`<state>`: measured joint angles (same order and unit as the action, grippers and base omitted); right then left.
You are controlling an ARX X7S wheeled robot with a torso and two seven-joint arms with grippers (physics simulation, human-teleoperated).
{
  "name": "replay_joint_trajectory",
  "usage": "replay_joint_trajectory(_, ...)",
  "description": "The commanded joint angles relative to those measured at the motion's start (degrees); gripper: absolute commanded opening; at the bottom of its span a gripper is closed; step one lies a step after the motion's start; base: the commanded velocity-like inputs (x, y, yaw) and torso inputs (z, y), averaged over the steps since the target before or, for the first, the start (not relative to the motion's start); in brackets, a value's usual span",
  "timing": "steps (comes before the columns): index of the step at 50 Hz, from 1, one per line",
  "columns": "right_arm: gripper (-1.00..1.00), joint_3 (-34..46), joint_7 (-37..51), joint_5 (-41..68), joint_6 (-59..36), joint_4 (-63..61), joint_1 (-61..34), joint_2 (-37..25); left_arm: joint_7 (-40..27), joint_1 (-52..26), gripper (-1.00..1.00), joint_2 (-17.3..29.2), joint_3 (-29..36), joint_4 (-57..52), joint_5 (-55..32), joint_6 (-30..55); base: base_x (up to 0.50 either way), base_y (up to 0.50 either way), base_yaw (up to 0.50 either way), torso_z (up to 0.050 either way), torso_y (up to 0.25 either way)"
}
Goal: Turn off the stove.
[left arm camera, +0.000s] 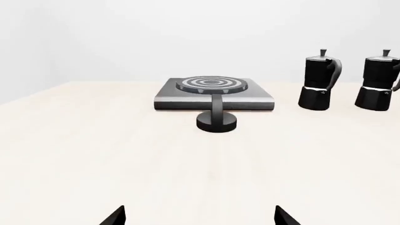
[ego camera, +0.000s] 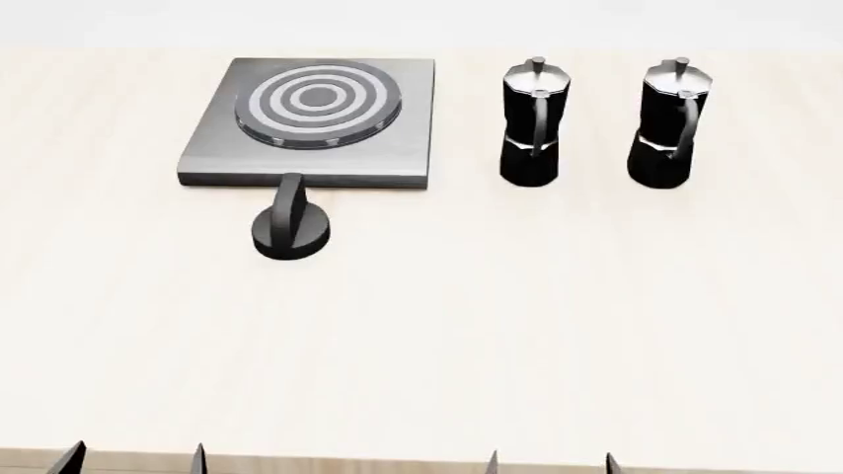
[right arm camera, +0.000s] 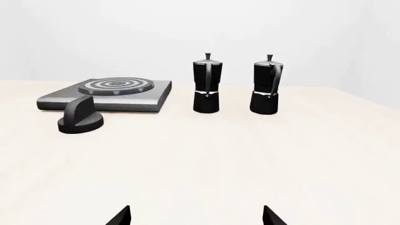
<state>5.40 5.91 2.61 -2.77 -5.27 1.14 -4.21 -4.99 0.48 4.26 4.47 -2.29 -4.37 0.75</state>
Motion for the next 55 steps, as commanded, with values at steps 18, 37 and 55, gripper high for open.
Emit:
replay_joint_trajectory(18,1.0,2.84,6.03,-4.85,-15.16,-24.59,3.49,-3.42,-3.54,4.5,1.0,3.98,-0.9,-23.16,-4.33,6.89,0.0,0.0,0.0,0.0,0.0)
replay_joint_trajectory(37,1.0,5.39,7.36,-7.86,-22.83,-39.1,3.98,-4.89,-6.26,5.32,1.0,6.42,-1.77,-37.42,-6.33,14.53,0.0,0.0,0.0,0.0,0.0)
replay_joint_trajectory(55,1.0,7.51,8.33,-9.65,-23.29,-46.5,4.67,-6.06,-7.59,6.06,1.0,8.64,-1.36,-45.28,-9.27,17.54,0.0,0.0,0.0,0.0,0.0)
